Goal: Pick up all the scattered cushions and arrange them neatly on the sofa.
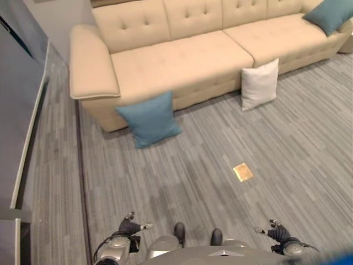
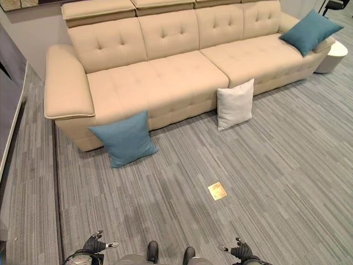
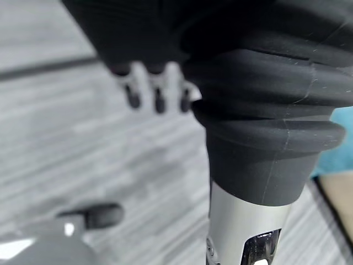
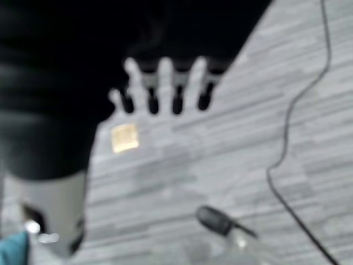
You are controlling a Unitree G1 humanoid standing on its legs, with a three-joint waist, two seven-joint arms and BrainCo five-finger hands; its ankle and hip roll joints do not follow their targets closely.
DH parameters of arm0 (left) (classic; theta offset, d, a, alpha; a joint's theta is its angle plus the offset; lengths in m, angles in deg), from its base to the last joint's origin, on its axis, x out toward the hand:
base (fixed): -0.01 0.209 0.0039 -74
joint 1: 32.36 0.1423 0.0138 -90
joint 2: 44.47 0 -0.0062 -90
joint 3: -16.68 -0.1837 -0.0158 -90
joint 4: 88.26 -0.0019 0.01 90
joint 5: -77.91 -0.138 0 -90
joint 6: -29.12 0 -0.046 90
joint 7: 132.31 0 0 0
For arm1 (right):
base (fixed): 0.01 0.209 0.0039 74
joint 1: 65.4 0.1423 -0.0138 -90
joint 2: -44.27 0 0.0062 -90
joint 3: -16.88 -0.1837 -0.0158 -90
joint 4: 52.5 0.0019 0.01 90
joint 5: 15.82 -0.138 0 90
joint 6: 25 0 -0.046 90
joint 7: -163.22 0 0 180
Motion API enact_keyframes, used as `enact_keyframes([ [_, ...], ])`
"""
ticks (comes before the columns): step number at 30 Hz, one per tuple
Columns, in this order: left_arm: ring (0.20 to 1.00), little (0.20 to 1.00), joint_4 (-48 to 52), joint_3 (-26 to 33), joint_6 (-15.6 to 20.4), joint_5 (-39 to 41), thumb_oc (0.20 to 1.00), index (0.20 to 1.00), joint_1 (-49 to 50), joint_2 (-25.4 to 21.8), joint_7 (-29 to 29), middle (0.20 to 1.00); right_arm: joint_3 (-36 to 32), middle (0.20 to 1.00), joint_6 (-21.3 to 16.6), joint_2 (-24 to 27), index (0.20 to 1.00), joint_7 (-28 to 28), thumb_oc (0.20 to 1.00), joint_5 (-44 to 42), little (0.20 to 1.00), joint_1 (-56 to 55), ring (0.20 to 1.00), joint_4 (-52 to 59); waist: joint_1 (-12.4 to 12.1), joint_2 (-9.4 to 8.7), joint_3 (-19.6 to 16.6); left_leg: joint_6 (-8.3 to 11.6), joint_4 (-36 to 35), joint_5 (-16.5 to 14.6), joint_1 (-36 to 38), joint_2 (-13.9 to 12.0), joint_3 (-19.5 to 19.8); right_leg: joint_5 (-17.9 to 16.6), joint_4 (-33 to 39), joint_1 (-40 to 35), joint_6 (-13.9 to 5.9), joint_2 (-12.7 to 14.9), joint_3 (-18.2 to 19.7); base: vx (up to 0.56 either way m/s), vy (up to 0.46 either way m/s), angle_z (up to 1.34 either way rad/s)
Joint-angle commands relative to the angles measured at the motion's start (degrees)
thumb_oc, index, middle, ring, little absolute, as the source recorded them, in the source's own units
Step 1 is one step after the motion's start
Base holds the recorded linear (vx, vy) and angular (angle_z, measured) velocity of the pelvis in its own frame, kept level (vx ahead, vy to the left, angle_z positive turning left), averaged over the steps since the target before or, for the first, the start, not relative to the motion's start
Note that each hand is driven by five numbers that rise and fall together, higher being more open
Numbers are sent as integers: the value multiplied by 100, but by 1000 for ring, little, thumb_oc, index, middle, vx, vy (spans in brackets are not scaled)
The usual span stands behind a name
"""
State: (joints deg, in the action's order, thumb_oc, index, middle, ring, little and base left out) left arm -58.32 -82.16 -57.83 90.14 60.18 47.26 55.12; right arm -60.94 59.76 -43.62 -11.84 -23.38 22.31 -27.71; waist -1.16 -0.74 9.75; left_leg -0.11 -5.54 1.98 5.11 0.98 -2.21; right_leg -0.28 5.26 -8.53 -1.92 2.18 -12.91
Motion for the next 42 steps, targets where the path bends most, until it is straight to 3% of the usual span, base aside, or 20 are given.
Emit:
enact_keyframes([
  [1, 1000, 1000, -320, 17, 55, -69, 1000, 1000, -360, 44, 71, 1000, 101, 1000, -69, 121, 1000, 91, 1000, -13, 1000, 128, 1000, -116, -149, -66, 11, 405, 54, -60, 229, -234, -246, -137, -26, 109, -521, 315, -90, -6, -20, 6],
  [21, 1000, 1000, -422, -201, 7, -14, 1000, 1000, -499, 83, 94, 1000, 174, 1000, -110, 166, 1000, 140, 1000, -124, 1000, 96, 1000, -103, -164, -92, 116, 600, 78, 199, 84, -408, 83, 25, -26, 29, -296, 112, -391, -16, -48, 12],
  [24, 1000, 1000, -414, -256, 11, 7, 1000, 1000, -570, 93, 106, 1000, 153, 1000, -124, 181, 1000, 158, 1000, -173, 1000, 102, 1000, -147, -156, -129, 208, 615, 350, 192, -167, -389, 178, 21, -30, 68, -257, 131, -471, -45, -49, 39],
  [26, 1000, 1000, -360, -356, -4, 3, 1000, 1000, -686, 99, 114, 1000, 98, 1000, -133, 222, 1000, 199, 1000, -218, 1000, 154, 1000, -132, -119, -157, 319, 629, 684, 199, -506, -348, -62, -2, -50, 122, -250, 225, -655, -81, -6, 39],
  [29, 1000, 1000, -364, -359, -18, -8, 1000, 1000, -703, 116, 79, 1000, 50, 1000, -104, 215, 1000, 186, 1000, -242, 1000, 173, 1000, -119, -52, -176, 317, 550, 866, 136, -647, -362, -560, -2, -84, 176, -263, 311, -823, -14, 18, 91],
  [36, 1000, 1000, -474, -237, -33, -18, 1000, 1000, -570, 107, 65, 1000, 114, 1000, -75, 97, 1000, 147, 1000, -214, 1000, 231, 1000, -85, -79, -209, 244, 347, 730, -99, -475, -258, -888, 104, -280, 140, -337, 372, -745, 112, 80, 30],
  [40, 1000, 1000, -468, -178, -23, 34, 1000, 1000, -567, 85, 101, 1000, 213, 1000, -50, 42, 1000, 144, 1000, -112, 1000, 391, 1000, -44, -209, -165, 264, 131, 577, -198, -379, -135, -925, 179, -1094, 475, -519, 641, -580, 90, 200, -18],
  [42, 1000, 1000, -425, -161, -22, 49, 1000, 1000, -606, 33, 111, 1000, 235, 1000, -44, 26, 1000, 131, 1000, -87, 1000, 464, 1000, 1, -233, -159, 332, 26, 508, -245, -297, -77, -938, -31, -1785, 823, -655, 824, -464, 76, 191, -43],
])
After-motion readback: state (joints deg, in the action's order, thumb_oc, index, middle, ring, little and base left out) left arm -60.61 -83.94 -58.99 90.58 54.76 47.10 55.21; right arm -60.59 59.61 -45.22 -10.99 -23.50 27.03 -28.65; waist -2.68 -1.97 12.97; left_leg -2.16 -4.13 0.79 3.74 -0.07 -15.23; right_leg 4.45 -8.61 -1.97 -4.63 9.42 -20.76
